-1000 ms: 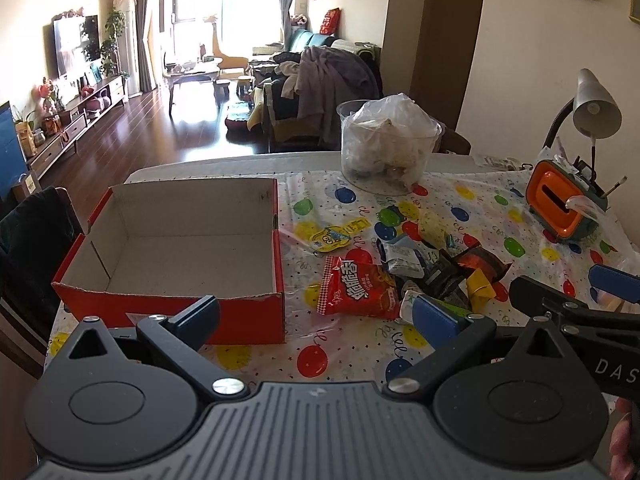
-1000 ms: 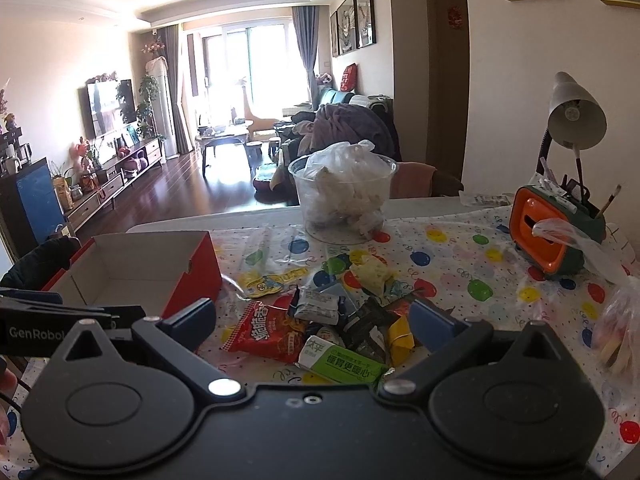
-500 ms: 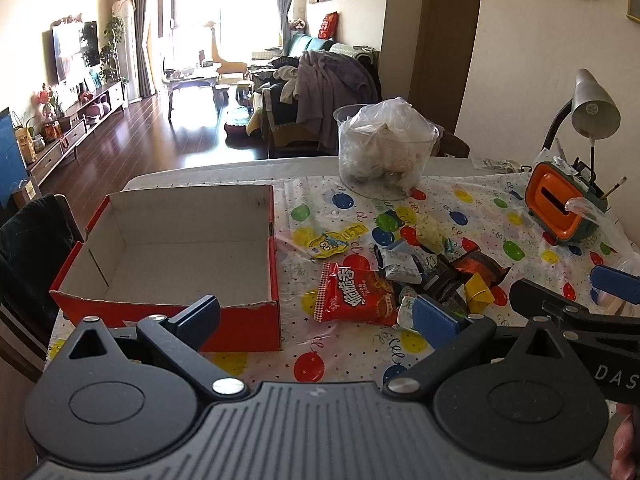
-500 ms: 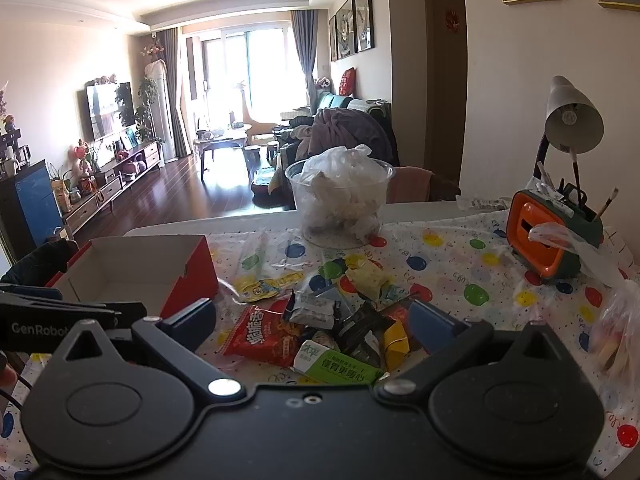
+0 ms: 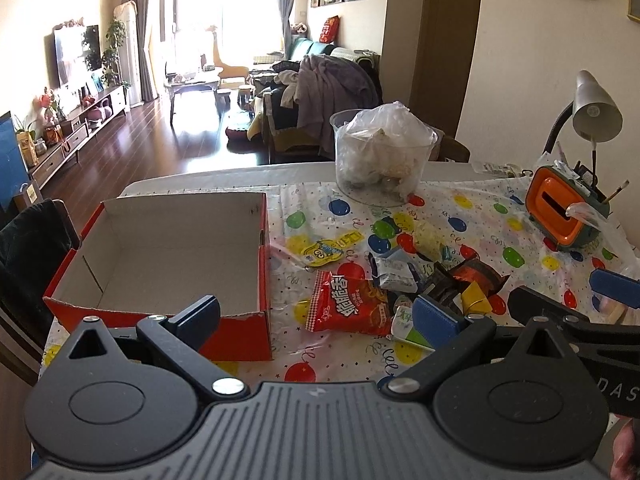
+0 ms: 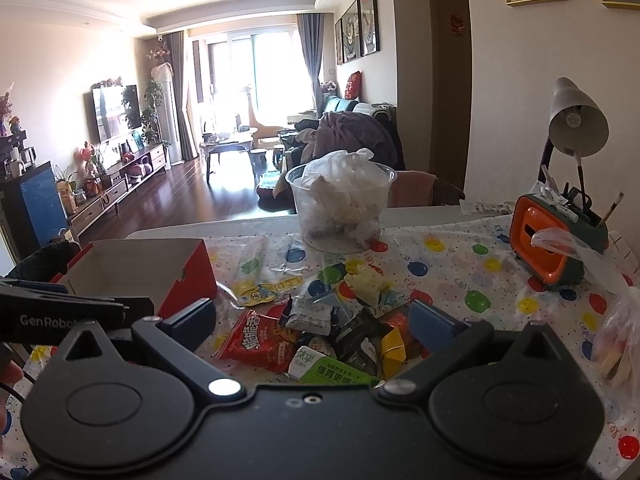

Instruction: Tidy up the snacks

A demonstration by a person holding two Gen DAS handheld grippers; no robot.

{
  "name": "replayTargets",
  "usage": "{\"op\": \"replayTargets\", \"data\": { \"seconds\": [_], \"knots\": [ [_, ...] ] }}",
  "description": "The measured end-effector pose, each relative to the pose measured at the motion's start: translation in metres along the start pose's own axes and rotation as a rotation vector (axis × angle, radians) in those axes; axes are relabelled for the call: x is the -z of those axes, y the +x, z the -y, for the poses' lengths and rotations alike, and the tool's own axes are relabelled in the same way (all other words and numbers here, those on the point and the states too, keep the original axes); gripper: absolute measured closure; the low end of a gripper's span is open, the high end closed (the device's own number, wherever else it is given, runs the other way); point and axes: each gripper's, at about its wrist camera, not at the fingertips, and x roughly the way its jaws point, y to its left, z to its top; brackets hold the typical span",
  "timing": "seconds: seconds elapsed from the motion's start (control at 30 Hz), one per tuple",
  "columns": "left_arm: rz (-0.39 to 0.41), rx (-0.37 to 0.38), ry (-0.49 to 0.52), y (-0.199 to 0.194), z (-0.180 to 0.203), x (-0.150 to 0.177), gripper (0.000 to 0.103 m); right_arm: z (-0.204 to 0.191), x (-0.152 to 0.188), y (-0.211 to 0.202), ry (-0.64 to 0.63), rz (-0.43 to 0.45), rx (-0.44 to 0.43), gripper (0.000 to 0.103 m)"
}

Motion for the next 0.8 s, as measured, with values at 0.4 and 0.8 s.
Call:
{"op": "replayTargets", "data": {
  "seconds": [0.4,0.8],
  "knots": [
    [-0.027,0.007,-0.005,0.016,0.013,-0.001,0.000,0.012,-0.003,0.007,-0.041,0.003,0.037,0.000],
    [-0.062,-0.026,0.027,0.046,0.028,-0.003,0.000,0.032,0.009,0.039,-0.123,-0.056,-0.111,0.000]
  ]
}}
